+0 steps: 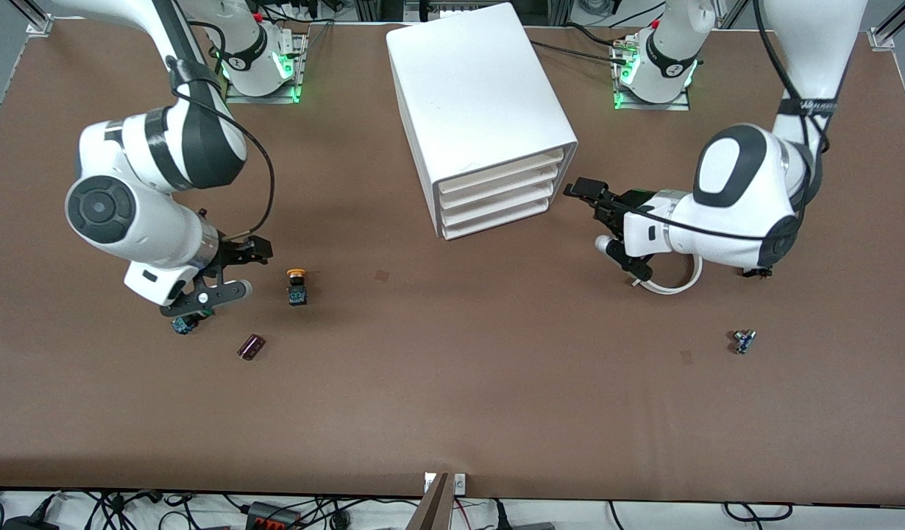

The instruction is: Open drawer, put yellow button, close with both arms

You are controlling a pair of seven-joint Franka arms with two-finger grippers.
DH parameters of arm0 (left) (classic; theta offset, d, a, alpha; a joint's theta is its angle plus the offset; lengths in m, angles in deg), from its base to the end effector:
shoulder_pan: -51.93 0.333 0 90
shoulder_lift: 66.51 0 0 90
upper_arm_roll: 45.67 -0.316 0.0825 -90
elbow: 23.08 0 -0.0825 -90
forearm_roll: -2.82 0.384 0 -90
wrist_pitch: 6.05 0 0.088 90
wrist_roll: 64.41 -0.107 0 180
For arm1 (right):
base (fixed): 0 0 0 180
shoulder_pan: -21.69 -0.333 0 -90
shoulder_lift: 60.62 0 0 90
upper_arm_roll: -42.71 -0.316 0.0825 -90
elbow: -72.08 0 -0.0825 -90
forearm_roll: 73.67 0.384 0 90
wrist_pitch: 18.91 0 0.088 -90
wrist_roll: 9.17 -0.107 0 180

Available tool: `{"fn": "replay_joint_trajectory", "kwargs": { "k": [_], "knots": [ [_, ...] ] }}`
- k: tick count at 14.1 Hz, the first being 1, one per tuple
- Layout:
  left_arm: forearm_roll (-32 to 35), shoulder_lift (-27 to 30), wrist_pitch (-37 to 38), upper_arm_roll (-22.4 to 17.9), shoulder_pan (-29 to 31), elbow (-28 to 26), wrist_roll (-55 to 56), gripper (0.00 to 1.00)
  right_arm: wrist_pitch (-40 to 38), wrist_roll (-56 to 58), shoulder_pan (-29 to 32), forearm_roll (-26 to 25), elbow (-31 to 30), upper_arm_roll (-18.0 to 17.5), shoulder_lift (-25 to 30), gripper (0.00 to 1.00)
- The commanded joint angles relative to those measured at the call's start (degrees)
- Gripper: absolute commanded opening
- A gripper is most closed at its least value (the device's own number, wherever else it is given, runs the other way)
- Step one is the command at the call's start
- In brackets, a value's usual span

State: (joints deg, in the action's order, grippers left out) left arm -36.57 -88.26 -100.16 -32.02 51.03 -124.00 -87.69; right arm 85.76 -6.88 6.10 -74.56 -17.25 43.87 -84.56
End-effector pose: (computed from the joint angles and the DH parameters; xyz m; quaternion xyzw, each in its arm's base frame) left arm 0.5684 -0.2017 0.3526 0.8824 -0.1945 -0.2010 0.3783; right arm 0.6391 0.1648 0.3935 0.9861 0.1480 -0.0733 0.0194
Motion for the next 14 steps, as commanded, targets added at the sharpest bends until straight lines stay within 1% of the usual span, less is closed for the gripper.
{"fn": "replay_joint_trajectory", "kwargs": {
  "k": [1, 2, 3, 5, 6, 8, 9, 11, 12, 14],
  "knots": [
    [-9.45, -0.31, -0.11, 0.5, 0.73, -4.44, -7.02, 1.0, 2.46, -0.62, -0.84, 1.15, 0.3, 0.25, -3.03, 1.0],
    [-12.35, -0.22, -0.11, 0.5, 0.73, -6.11, -8.6, 1.0, 3.52, -0.53, -1.19, 3.16, 0.3, 0.25, -3.92, 1.0],
    [-13.69, -0.13, -0.11, 0.5, 0.64, -7.61, -10.62, 1.0, 4.92, -0.96, -1.46, 4.4, 0.39, 0.25, -5.32, 1.0],
    [-15.71, -0.13, -0.19, 0.59, 0.73, -10.33, -14.84, 1.0, 8.43, -1.67, -1.64, 4.59, 0.39, 0.25, -8.22, 1.0],
    [-19.03, 0.22, -0.19, 0.59, 0.64, -12.61, -17.12, 1.0, 9.75, -1.76, -1.64, 4.59, 0.39, 0.25, -9.62, 1.0],
    [-26.76, 0.22, -0.28, 0.68, -0.06, -17.53, -24.22, 0.94, 10.99, -2.2, -1.81, 4.59, 0.39, 0.25, -11.39, 1.0],
    [-28.62, -0.13, -1.33, 0.77, -0.15, -19.91, -27.74, 0.93, 11.26, -2.46, -2.07, 4.24, 0.39, 0.25, -11.92, 1.0],
    [-28.82, -0.39, -2.57, 0.77, -0.24, -21.16, -30.94, 0.86, 11.35, -2.46, -2.16, 4.06, 0.39, 0.34, -13.32, 1.0],
    [-28.82, -0.31, -2.57, 0.77, -0.24, -21.33, -30.85, 0.79, 11.44, -2.72, -2.16, 4.15, 0.39, 0.34, -14.11, 1.0],
    [-28.82, -0.31, -2.39, 0.77, -0.24, -21.34, -30.77, 0.6, 11.7, -2.82, -2.34, 4.32, 0.22, 0.34, -16.05, 1.0]
  ]
}}
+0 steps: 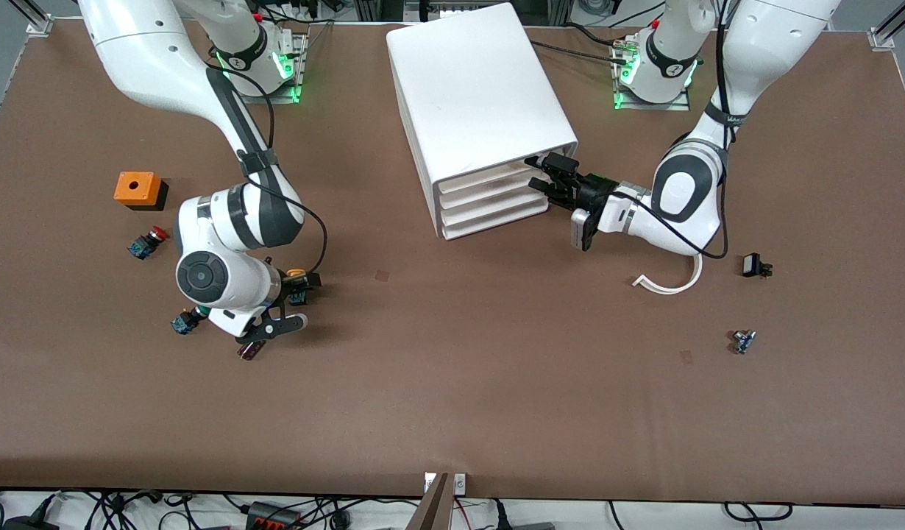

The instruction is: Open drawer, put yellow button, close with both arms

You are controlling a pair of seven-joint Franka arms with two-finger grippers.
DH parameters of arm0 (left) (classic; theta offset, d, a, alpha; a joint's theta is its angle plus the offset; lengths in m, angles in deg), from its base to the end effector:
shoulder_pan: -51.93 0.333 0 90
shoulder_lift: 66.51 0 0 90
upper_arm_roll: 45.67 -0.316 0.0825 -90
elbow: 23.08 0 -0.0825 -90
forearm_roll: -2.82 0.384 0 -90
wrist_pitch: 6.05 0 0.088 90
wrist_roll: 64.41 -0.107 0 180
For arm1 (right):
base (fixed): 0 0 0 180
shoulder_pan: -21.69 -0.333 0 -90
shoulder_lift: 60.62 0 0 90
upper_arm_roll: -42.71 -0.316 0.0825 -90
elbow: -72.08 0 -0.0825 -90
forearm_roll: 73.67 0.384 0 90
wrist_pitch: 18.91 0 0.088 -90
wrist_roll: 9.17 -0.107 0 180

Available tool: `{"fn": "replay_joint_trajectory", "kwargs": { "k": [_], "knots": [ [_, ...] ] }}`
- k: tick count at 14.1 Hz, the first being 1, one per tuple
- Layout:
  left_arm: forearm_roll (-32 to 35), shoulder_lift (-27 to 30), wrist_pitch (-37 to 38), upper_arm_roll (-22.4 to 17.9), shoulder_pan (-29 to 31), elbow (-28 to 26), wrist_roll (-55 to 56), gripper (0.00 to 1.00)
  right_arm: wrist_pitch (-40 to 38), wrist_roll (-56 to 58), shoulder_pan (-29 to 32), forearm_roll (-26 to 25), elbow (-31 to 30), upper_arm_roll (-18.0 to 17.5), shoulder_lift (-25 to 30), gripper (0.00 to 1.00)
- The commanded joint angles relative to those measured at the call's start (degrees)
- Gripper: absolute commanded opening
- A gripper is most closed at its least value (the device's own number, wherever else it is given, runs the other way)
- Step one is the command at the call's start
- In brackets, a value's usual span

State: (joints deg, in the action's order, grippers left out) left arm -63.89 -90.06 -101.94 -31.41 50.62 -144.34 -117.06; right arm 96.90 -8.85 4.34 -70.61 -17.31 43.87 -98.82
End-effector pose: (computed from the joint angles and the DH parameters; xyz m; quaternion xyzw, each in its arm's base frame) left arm 0.4761 -0.2252 0.2359 0.7576 -0.1927 -0.1672 0.6009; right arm 0.6509 0.1940 0.2388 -0.9860 -0.1304 0.1037 0.0020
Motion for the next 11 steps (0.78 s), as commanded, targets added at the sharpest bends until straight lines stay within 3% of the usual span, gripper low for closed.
{"fn": "replay_joint_trajectory", "kwargs": {
  "k": [1, 8, 9, 11],
  "knots": [
    [-1.49, 1.49, -0.53, 0.16, 0.17, -1.0, -1.39, 0.54, 0.48, -0.85, -0.41, 0.38, 0.19, 0.34, -2.23, 1.0],
    [-1.41, 1.57, -0.17, 0.16, 0.25, -0.83, -1.22, 0.12, 0.91, -0.85, 0.03, 0.38, 0.01, 0.51, -4.79, 1.0],
    [-1.41, 1.49, -0.17, 0.16, 0.25, -0.65, -0.87, 0.11, 0.83, -0.85, -0.05, 0.38, -0.34, 0.51, -4.79, 0.94],
    [-1.23, 1.4, -0.26, 0.07, 0.34, -0.21, -0.43, 0.1, 0.3, -0.85, -0.4, 0.29, -0.69, 0.51, -4.79, 0.52]
  ]
}}
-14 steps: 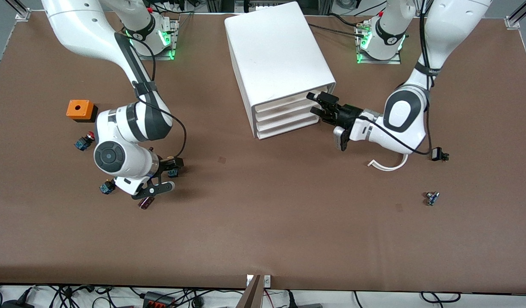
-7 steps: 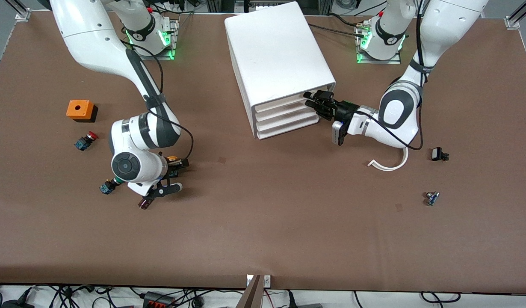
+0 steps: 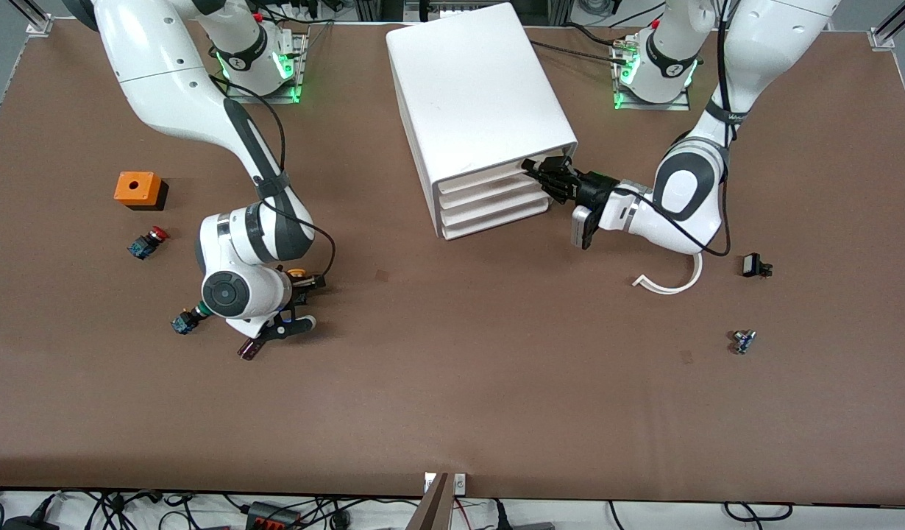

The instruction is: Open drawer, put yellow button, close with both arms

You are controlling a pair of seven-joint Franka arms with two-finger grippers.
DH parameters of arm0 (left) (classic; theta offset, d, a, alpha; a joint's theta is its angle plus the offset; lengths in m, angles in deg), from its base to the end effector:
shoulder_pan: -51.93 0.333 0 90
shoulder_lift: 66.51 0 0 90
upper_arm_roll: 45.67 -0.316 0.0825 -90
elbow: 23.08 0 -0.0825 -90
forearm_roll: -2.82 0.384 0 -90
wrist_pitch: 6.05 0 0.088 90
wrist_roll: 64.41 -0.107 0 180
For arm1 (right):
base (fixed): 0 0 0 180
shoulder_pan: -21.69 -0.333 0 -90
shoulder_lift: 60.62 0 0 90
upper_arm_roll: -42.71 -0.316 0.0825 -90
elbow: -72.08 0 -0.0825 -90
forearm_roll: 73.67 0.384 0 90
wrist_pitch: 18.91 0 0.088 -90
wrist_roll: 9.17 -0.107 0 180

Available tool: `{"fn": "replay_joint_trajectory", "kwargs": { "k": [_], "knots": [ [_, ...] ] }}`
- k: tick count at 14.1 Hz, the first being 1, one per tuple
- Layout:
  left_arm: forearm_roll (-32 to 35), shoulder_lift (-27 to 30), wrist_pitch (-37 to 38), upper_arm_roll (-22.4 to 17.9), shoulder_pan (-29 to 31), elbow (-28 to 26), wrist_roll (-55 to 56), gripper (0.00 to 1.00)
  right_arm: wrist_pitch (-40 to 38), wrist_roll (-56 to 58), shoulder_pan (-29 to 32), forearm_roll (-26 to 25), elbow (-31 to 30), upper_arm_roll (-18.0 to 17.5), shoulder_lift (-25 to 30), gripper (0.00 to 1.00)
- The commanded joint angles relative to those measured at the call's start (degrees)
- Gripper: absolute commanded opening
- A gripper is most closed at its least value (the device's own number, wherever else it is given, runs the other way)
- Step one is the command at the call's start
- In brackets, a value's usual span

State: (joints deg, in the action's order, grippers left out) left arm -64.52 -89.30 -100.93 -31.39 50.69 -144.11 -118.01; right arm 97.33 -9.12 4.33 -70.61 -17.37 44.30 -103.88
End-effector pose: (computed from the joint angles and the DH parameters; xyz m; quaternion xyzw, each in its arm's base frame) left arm 0.4777 -0.2266 0.2454 0.7507 -0.2022 -0.1582 0.6087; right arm 0.6423 0.1868 0.1793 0.9819 0.1236 -0.1433 0.0076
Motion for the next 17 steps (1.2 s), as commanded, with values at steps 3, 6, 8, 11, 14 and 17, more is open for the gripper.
{"fn": "replay_joint_trajectory", "kwargs": {
  "k": [3, 6, 8, 11, 14, 17],
  "knots": [
    [-0.16, 0.29, -1.36, -0.13, 0.8, 1.14, 1.21, 0.1, -0.13, -0.49, 0.13, 0.29, -0.81, 0.08, 0.28, 0.17],
    [0.8, -1.9, -1.54, -0.92, 0.8, 4.21, 2.89, 0.1, -0.13, -0.58, 0.13, 0.64, 0.59, 0.08, 1.33, 0.0],
    [2.82, -4.71, -1.54, -1.79, 1.06, 8.08, 3.06, 0.1, -0.39, 0.03, -0.13, 0.64, 3.92, 0.08, 2.64, 0.0],
    [6.5, -8.32, -1.36, -3.38, 1.59, 13.87, 4.12, 0.1, -3.63, 0.04, -1.45, 0.02, 9.8, 0.35, 5.1, 0.0],
    [10.46, -10.34, -1.19, -3.38, 3.78, 18.71, 7.01, 0.1, -8.82, 0.04, -1.45, 0.2, 18.59, 0.17, 5.55, 0.0],
    [11.26, -10.7, -1.1, -3.38, 3.53, 19.17, 7.63, 0.32, -12.16, 0.12, -2.85, 0.29, 24.23, -0.09, 5.64, 0.0]
  ]
}}
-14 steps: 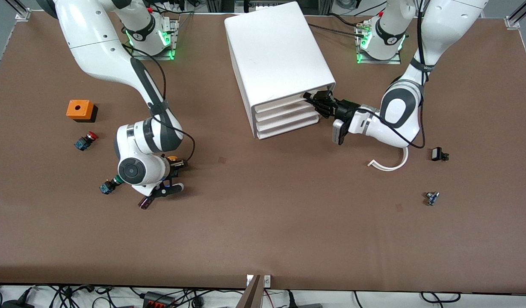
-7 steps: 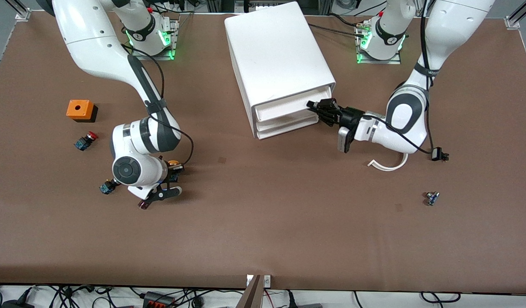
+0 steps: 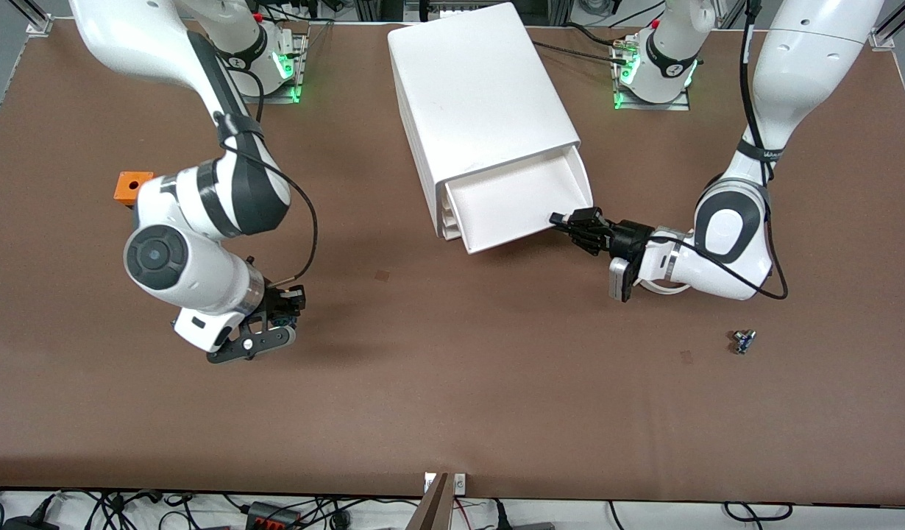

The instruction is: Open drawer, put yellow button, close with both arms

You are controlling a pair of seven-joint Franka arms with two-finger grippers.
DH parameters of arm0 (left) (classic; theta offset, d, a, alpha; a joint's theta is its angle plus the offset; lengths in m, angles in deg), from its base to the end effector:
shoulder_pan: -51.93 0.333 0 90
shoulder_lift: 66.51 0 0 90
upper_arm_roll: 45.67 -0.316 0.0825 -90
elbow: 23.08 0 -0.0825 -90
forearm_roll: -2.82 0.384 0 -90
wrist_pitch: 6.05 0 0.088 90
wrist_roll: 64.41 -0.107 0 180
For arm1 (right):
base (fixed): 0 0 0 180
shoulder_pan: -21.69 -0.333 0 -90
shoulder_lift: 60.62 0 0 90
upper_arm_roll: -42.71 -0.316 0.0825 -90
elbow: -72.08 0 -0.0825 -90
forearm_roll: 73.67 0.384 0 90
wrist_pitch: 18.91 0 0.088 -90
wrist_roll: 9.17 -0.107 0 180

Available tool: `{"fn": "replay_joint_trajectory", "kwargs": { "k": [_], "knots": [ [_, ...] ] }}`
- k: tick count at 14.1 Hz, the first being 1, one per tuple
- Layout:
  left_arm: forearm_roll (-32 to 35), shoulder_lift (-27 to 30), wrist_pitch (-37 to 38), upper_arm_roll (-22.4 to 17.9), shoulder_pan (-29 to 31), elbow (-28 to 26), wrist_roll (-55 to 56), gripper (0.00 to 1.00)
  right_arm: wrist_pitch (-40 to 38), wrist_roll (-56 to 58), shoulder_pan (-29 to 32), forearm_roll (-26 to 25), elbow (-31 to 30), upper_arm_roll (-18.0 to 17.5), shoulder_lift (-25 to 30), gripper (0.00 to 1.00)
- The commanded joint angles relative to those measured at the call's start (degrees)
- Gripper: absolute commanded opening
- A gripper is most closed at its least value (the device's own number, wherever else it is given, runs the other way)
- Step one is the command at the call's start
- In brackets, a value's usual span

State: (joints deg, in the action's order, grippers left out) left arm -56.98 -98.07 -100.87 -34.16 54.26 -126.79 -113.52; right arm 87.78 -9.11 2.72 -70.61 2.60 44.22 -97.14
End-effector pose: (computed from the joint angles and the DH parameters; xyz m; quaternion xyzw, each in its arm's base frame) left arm 0.5805 -0.1718 0.2553 0.7871 -0.2046 -0.1110 0.5712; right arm 0.6989 0.2293 0.4055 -0.9889 -0.1474 -0.0034 0.0185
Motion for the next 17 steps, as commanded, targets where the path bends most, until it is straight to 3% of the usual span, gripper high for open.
{"fn": "replay_joint_trajectory", "kwargs": {
  "k": [1, 2, 4, 7, 13, 15, 17],
  "knots": [
    [3.72, -1.49, -1.16, -0.52, -0.22, 1.58, 4.98, 0.91, -3.58, 0.12, -2.81, 0.19, 5.4, 0.16, -1.1, 0.0],
    [4.07, -0.87, -0.98, -0.09, -0.05, 1.67, 8.65, 1.0, -3.94, 0.03, -5.0, 0.54, 6.71, 0.16, -1.01, 0.0],
    [4.86, 1.14, 0.16, 0.01, -0.14, 2.02, 14.46, 1.0, -4.03, -2.76, -7.47, 0.46, 7.87, 0.16, 0.39, 0.0],
    [11.61, 4.74, 4.27, 0.09, 0.04, 4.73, 29.11, 1.0, -4.2, -10.75, -12.65, 0.46, 10.32, 0.16, 1.19, 0.0],
    [35.14, 6.95, 13.69, 0.71, -1.01, 15.02, 60.16, 1.0, -5.08, -19.46, -21.0, 0.55, 11.82, 0.16, 1.54, 0.0],
    [45.42, 7.57, 13.87, 0.71, -1.8, 15.38, 62.12, 1.0, -4.56, -22.45, -23.38, 0.55, 12.0, 0.16, 1.37, 0.0],
    [49.33, 7.48, 13.08, 0.27, -1.81, 15.38, 62.21, 1.0, -4.2, -24.66, -24.88, 0.55, 13.4, -0.01, 0.84, 0.0]
  ]
}}
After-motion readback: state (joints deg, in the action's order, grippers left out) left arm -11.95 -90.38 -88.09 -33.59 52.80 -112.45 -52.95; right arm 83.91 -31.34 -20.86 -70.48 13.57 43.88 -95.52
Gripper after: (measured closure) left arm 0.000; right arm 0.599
